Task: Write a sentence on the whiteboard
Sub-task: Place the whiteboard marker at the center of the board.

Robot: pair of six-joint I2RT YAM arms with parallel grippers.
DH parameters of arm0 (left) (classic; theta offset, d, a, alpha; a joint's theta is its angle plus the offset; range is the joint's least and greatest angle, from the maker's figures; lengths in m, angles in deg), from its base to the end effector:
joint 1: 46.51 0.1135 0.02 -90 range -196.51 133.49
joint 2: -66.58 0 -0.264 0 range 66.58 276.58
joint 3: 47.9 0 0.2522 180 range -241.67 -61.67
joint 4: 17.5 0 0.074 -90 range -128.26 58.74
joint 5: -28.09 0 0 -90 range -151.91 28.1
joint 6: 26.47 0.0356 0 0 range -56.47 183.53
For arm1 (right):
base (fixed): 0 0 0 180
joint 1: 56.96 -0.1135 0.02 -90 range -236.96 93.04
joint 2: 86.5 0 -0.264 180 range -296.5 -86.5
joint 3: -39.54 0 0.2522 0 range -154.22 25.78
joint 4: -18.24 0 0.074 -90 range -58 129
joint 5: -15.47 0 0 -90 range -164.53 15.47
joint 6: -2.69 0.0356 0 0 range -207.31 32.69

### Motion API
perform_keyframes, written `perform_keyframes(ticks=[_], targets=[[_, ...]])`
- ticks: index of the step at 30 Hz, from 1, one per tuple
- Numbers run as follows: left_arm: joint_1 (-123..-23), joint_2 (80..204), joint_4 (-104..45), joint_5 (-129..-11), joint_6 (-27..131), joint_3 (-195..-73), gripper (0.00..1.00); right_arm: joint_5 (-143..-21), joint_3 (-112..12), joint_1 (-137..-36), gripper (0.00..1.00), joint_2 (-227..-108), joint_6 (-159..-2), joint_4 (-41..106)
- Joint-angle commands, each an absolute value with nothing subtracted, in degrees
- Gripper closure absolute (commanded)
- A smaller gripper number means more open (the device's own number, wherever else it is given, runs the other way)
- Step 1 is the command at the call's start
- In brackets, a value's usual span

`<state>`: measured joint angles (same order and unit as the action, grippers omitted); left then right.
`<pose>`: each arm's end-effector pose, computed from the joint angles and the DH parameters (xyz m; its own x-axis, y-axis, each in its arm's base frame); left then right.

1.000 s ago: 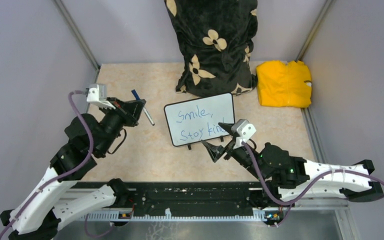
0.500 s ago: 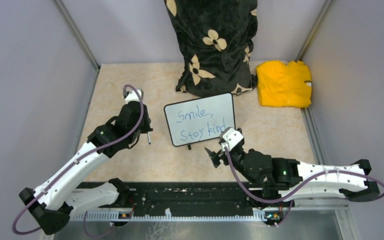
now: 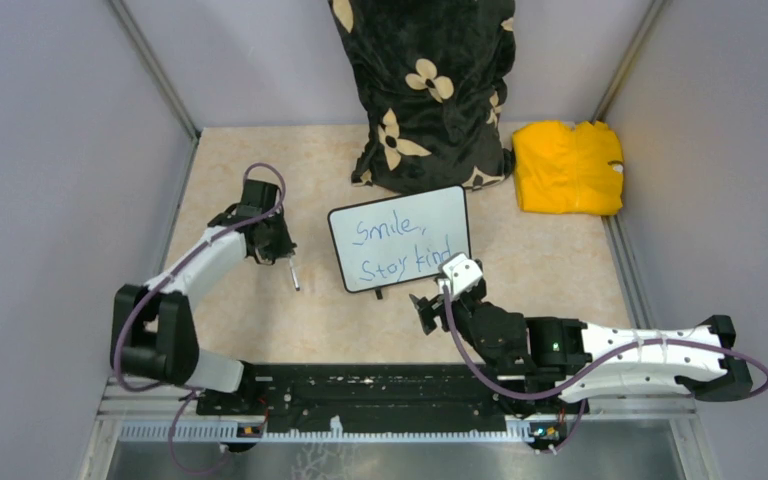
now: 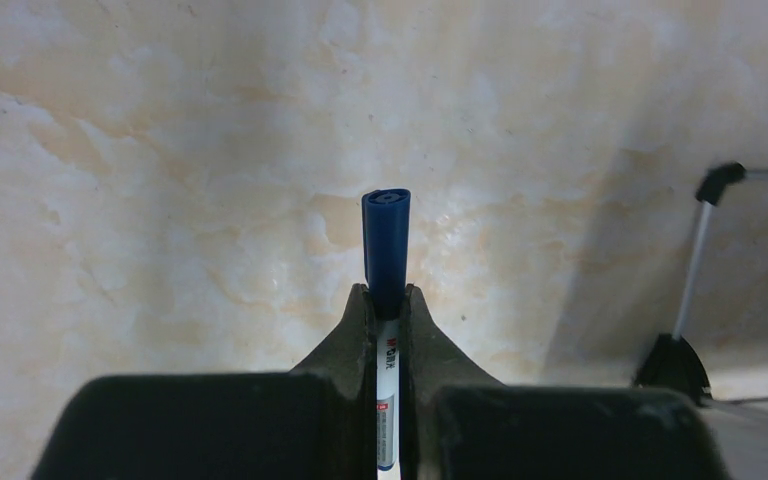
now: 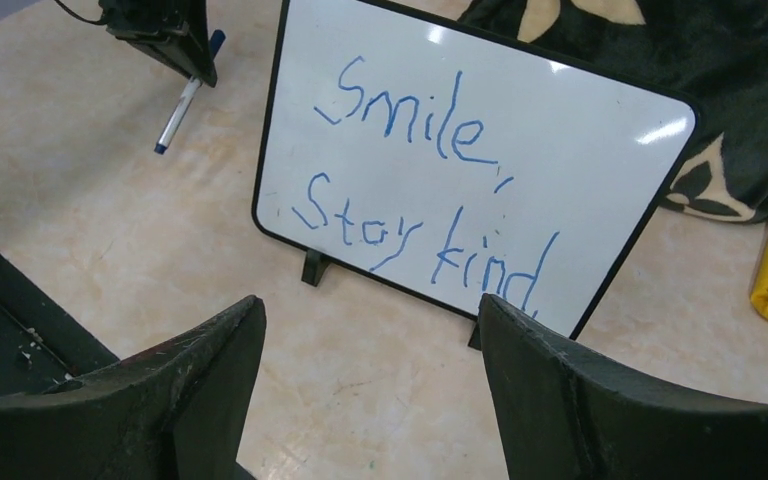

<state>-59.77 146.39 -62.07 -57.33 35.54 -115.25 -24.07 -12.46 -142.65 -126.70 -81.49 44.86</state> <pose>0.2723 -0.0613 0.2271 -0.8085 -0.2901 -0.5120 -0.2187 0.9559 -0.1962 0.0393 0.1562 0.3107 -0.0778 -0.1735 -0.9818 -0.5739 0.8130 -0.0982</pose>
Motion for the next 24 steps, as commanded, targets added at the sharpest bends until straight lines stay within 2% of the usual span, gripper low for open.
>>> perform_keyframes(ticks=[1,7,15,24], targets=[[-56.5,153.4,-57.8,-61.6,34.9,-117.7,1.00,-22.2,-13.4,-142.3,0.24,-126.1,-76.2,45.0],[-55.2,161.0,-58.1,-62.7,37.8,-120.2,1.00,-22.7,-12.8,-142.3,0.25,-127.0,-74.7,45.2],[-54.9,163.5,-56.0,-60.7,39.5,-118.7,1.00,-22.6,-13.4,-142.3,0.25,-130.3,-75.4,45.0],[-54.9,165.0,-54.1,-61.4,39.1,-117.0,0.91,-21.9,-13.2,-142.3,0.25,-132.2,-78.5,41.6]])
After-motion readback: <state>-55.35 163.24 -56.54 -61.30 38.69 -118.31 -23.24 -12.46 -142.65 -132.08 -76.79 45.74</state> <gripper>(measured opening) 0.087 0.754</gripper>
